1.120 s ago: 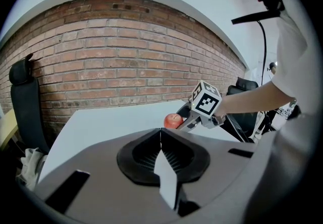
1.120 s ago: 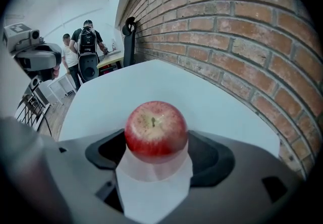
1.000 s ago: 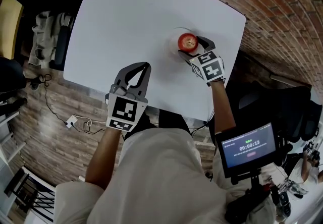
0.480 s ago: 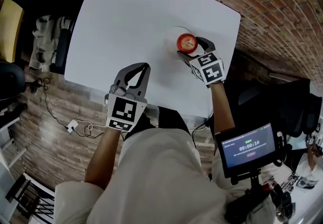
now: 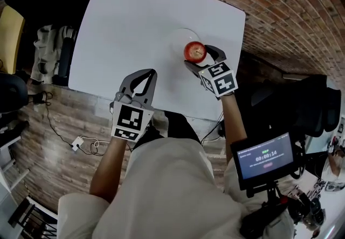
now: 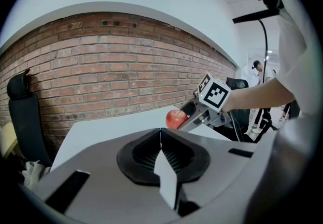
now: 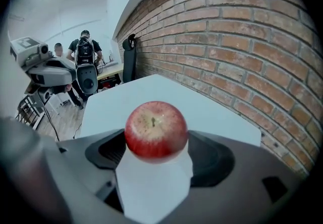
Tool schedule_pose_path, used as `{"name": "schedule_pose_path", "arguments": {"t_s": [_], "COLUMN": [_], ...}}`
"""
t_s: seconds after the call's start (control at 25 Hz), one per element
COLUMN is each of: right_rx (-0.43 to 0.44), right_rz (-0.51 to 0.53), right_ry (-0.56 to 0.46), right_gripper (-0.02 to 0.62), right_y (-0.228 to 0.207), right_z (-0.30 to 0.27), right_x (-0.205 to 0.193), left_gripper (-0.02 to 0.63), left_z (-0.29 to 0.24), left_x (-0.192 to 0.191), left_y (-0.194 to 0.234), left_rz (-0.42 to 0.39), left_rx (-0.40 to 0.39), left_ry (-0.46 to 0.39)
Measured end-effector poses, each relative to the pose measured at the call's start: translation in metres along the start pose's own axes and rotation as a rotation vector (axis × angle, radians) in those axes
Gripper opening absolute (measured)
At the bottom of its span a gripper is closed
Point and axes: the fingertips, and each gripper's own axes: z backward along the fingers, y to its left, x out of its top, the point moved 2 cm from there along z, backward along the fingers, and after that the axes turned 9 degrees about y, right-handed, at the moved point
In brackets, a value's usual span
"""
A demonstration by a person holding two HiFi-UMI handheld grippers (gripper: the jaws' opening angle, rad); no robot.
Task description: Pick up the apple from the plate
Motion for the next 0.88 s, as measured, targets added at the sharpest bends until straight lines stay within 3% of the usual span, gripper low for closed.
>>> {"name": "schedule_pose_path", "arguments": {"t_s": [0.88], "right_rx": [-0.115], "right_rz": [-0.064], "right_ry": [-0.148], "right_gripper": [0.382], "right_y": [0.044], "right_z": [0.114], "right_x": [-0.003], "left_gripper": [0.006], "left_z": [0.039], "left_x": [0.028], "left_y": [-0.024], "left_rz": [-0.084], "left_rx": [-0.019], "left_ry": [-0.117]}}
